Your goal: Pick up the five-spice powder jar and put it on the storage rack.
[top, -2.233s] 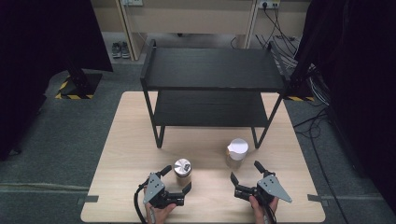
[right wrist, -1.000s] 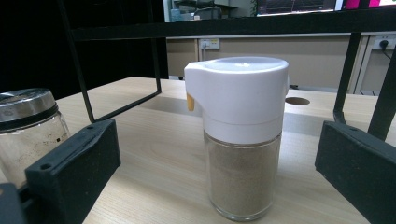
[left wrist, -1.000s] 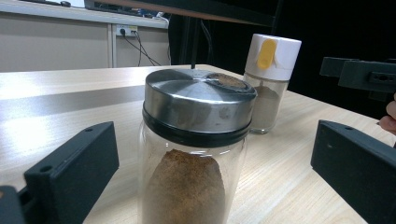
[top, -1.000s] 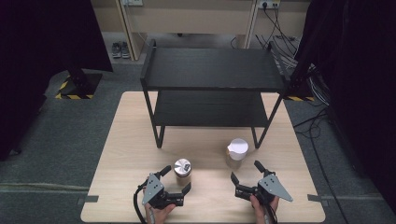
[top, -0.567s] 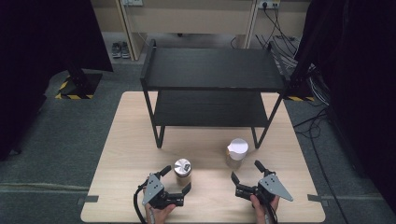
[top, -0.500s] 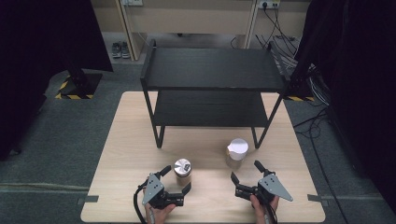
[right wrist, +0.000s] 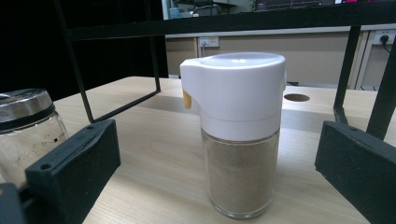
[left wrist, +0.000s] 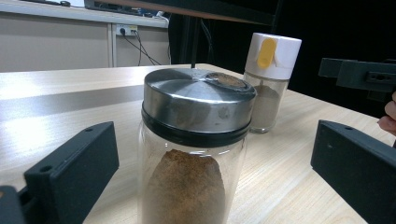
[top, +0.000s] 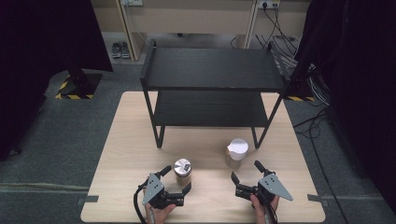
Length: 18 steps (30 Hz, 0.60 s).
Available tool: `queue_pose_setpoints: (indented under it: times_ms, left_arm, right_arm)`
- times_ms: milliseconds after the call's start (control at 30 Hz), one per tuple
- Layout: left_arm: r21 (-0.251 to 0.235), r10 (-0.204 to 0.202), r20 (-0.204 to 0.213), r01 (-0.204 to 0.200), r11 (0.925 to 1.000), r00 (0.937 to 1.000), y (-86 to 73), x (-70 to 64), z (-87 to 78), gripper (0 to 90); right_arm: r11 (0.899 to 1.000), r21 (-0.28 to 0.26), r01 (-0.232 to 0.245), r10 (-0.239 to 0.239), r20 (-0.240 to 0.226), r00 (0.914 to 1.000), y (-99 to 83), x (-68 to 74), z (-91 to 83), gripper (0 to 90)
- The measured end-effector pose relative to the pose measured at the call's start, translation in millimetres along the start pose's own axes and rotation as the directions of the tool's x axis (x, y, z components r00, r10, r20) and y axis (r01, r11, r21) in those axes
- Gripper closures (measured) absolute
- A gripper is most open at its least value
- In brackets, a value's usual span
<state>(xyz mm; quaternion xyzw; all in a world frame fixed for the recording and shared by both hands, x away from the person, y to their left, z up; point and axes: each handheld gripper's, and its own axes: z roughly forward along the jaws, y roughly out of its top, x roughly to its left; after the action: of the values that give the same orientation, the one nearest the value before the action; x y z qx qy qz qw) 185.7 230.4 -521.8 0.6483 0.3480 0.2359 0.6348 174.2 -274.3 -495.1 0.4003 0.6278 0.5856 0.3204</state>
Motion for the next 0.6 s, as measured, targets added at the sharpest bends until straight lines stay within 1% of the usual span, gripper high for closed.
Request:
queue_pose_setpoints:
  times_ms: [300,600]
  left_arm:
    - [-0.001,0.001,0.0,-0.001,1.0,1.0,-0.1,-0.2,-0.1,0.3]
    - [0.006,-0.006,-0.003,0.006,1.0,1.0,1.2,0.0,1.0,0.3]
  right_arm:
    - [1.0,0.0,0.001,-0.001,0.0,1.0,-0.1,0.0,0.1,0.3]
    - [1.0,-0.002,0.001,-0.001,0.003,1.0,-0.2,0.4,-0.4,0.3]
